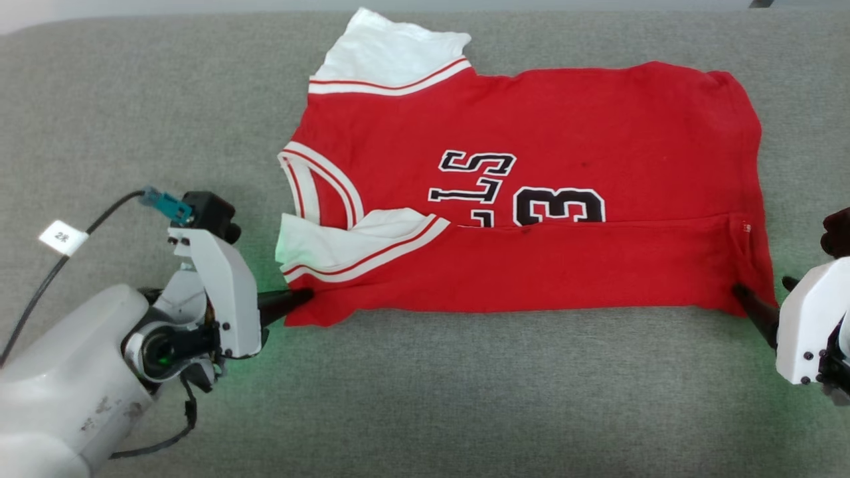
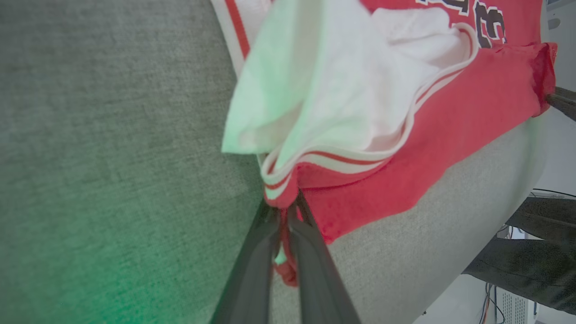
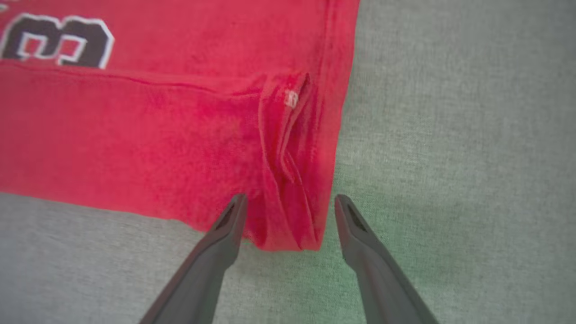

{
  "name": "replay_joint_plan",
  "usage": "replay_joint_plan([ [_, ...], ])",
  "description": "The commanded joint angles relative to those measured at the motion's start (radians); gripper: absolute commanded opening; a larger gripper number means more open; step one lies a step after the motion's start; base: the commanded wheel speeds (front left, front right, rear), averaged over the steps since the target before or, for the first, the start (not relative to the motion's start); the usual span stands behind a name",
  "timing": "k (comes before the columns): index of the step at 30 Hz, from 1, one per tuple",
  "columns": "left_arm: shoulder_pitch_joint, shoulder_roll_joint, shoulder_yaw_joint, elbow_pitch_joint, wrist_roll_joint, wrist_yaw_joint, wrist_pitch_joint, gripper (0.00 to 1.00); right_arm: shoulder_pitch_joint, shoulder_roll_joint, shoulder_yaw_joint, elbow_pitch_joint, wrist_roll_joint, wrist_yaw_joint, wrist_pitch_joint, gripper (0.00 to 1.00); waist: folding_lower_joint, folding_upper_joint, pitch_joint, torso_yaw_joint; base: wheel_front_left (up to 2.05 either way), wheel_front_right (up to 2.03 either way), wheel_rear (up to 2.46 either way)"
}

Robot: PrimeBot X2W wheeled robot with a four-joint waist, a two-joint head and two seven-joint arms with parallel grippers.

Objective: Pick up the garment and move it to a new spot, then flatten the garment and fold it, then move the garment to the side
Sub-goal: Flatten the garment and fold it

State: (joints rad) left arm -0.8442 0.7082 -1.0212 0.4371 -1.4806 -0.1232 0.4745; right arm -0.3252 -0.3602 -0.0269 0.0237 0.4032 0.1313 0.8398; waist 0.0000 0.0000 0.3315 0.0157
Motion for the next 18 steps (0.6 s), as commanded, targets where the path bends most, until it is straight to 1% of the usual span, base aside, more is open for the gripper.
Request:
replay_joint_plan([
  [1, 0.01, -0.012, -0.015, 0.005, 0.008, -0.002, 0.001, 0.0, -0.02, 0.0, -0.004, 0.009, -0.008, -0.001, 0.016, 1.0, 0.0, 0.0, 0.006, 0.007, 0.0, 0.0, 0.0],
  [4, 0.003, -0.022, -0.016, 0.006, 0.017, -0.005, -0.003, 0.0, -0.032, 0.013, -0.007, 0.041, -0.018, -0.001, 0.079, 1.0, 0.0, 0.0, 0.013, 0.02, 0.0, 0.0, 0.0],
  [6, -0.003, -0.031, -0.018, 0.009, 0.018, -0.007, -0.005, 0.0, -0.044, 0.021, -0.025, 0.053, -0.017, -0.001, 0.08, 1.0, 0.0, 0.0, 0.019, 0.03, 0.0, 0.0, 0.0],
  [7, -0.004, -0.034, -0.018, 0.012, 0.018, -0.007, -0.007, 0.0, -0.046, 0.027, -0.028, 0.061, -0.019, -0.001, 0.083, 0.58, 0.0, 0.0, 0.02, 0.034, 0.0, 0.0, 0.0],
  [8, -0.007, -0.037, -0.016, 0.016, 0.017, -0.006, -0.01, 0.0, -0.045, 0.03, -0.024, 0.066, -0.017, -0.001, 0.089, 0.27, 0.0, 0.0, 0.022, 0.037, 0.0, 0.0, 0.0],
  [9, -0.009, -0.041, -0.015, 0.019, 0.015, -0.005, -0.011, 0.0, -0.048, 0.039, -0.032, 0.07, -0.009, -0.001, 0.083, 0.0, 0.0, 0.0, 0.023, 0.039, 0.0, 0.0, 0.0],
  [14, -0.009, -0.059, -0.01, 0.031, 0.006, -0.005, -0.023, 0.0, -0.041, 0.045, -0.046, 0.086, -0.002, -0.001, 0.079, 0.0, 0.0, 0.0, 0.016, 0.049, 0.0, 0.0, 0.0],
  [18, 0.02, -0.046, -0.007, 0.014, 0.0, -0.006, -0.042, 0.0, -0.023, 0.035, -0.053, 0.075, 0.007, -0.001, 0.072, 0.0, 0.0, 0.0, -0.002, 0.05, 0.0, 0.0, 0.0],
])
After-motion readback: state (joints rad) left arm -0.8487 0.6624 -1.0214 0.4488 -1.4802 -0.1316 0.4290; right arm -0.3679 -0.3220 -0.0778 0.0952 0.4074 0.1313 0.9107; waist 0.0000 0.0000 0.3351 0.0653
